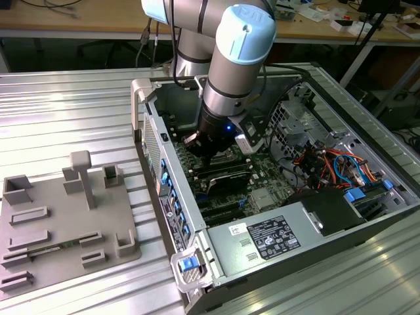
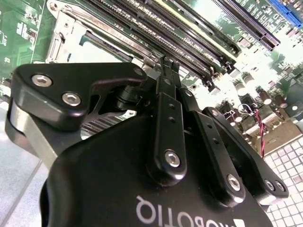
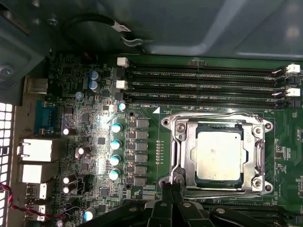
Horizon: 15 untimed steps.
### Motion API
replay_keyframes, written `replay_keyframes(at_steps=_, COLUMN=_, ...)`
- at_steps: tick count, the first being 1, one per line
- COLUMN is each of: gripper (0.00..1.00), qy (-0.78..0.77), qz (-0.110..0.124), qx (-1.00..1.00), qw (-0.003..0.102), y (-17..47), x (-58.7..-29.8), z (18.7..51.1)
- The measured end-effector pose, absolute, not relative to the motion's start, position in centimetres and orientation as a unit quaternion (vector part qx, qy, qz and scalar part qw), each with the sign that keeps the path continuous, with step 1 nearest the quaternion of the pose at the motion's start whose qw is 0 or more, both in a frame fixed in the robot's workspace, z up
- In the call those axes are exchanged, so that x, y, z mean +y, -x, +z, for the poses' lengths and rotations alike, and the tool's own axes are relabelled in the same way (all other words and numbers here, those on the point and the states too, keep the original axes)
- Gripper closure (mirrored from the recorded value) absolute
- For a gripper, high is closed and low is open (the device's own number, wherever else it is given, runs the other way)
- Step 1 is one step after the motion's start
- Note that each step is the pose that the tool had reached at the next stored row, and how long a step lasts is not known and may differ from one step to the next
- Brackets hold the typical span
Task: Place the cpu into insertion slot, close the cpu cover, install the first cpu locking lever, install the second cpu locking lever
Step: 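Install the second cpu locking lever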
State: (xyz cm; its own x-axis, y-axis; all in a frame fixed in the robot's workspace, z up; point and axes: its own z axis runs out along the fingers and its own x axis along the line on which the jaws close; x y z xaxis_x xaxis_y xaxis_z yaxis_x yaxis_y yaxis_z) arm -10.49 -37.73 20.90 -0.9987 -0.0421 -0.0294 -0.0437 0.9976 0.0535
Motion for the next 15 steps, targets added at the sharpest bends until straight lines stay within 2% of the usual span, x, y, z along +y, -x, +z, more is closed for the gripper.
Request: replay_keyframes(at_steps=15, gripper=0.89, qy=0.022, qz=0.033, qx=0.999, qw=0.014, y=10.51, x=-37.56, z=20.4)
